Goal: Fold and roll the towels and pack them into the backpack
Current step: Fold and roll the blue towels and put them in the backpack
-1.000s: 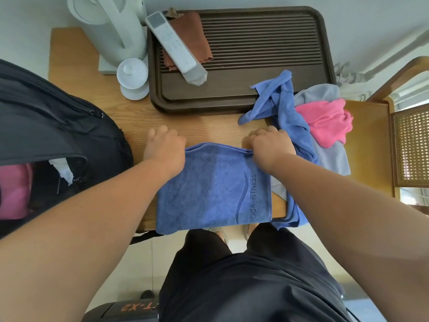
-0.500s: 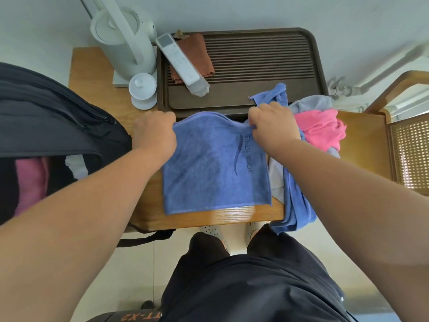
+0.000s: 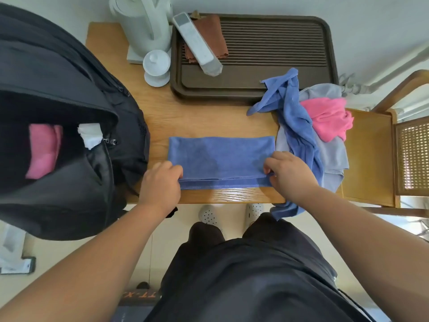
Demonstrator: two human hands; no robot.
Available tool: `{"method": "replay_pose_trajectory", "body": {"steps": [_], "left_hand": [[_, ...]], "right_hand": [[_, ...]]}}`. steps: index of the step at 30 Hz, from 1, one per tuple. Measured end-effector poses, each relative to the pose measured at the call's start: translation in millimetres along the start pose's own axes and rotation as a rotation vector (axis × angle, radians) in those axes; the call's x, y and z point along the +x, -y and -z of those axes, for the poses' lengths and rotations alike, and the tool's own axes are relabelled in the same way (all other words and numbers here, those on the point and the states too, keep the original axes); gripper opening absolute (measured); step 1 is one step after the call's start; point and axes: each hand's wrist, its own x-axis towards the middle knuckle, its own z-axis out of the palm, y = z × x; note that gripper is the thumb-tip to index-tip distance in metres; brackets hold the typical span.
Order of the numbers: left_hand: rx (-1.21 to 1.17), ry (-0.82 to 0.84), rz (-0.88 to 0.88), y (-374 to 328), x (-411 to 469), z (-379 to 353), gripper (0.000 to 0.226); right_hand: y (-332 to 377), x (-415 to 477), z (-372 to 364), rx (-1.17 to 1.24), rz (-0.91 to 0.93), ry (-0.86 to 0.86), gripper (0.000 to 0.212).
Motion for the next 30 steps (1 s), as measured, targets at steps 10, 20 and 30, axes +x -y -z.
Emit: {"method": "replay_pose_trajectory", "body": {"steps": [10,20,30], "left_hand": [[0.068,0.114,0.014,1,-13,-19,0.015],[0.025,0.064,0.012,-20,-3,-12,0.024],[0.096,0.308,0.090,-41,40,-45,0.084]], "right_hand": [[5,-16,-11,-0.189,-0.130,0.293,0.022],[47,8,-2,-0.145,-0.073,0.258,0.050],[66,56,-63,-0.154,-0.231,0.276,0.081]]}}
